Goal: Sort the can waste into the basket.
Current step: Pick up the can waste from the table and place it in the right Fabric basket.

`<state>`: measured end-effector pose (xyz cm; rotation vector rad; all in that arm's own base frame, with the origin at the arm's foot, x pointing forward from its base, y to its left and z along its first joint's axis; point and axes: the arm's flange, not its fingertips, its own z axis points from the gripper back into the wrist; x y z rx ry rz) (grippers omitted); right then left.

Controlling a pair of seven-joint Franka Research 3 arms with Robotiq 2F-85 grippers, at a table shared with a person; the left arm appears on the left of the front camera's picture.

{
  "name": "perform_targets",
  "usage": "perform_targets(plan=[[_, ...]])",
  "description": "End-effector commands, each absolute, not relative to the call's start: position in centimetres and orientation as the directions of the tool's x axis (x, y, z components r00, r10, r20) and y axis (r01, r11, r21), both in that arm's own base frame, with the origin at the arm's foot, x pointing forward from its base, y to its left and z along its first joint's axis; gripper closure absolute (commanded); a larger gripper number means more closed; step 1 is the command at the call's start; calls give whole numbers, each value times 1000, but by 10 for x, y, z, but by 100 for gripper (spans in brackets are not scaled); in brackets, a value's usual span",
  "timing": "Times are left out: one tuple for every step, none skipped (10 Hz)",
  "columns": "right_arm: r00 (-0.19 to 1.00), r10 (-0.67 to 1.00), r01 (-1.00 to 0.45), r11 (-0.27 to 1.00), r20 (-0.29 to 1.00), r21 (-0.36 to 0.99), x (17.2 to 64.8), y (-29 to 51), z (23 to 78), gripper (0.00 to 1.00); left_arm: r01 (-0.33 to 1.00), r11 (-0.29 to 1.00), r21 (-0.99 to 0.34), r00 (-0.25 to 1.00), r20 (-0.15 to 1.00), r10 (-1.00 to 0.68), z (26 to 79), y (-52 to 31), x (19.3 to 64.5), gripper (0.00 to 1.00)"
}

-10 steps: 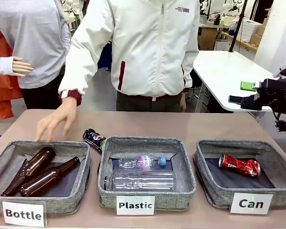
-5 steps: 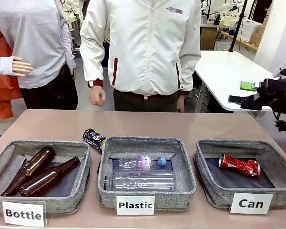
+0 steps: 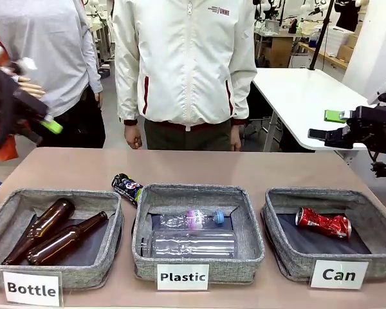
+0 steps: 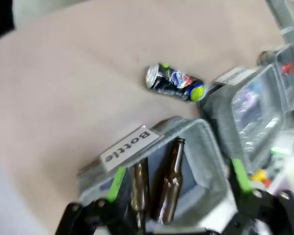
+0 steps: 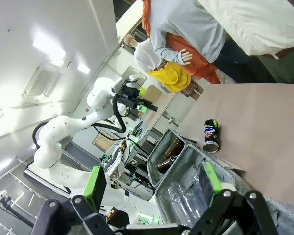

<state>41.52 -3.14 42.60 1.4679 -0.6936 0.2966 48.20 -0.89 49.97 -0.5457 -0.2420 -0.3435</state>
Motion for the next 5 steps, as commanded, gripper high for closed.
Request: perform_targets(plan=[[775,-213,-587,107,595,803,416,-35,429,0,428,835,-346,903,207,-377,490,-41,509,0],[775,-213,-587,107,595,803,416,-35,429,0,456,829,-323,890,150,-431,478,-72,527,0],[775,-213,-587,107,595,803,416,-35,429,0,478,832,-280,878,115,-465,466,-105,540,0],[775,-213,-587,107,595,803,416,-35,429,0,500,833,-236,866,112,-487,456,-133,547,0],[775,-213,-587,107,595,803,416,-35,429,0,522,831,-193,853,139,-503,447,-157,550,0]])
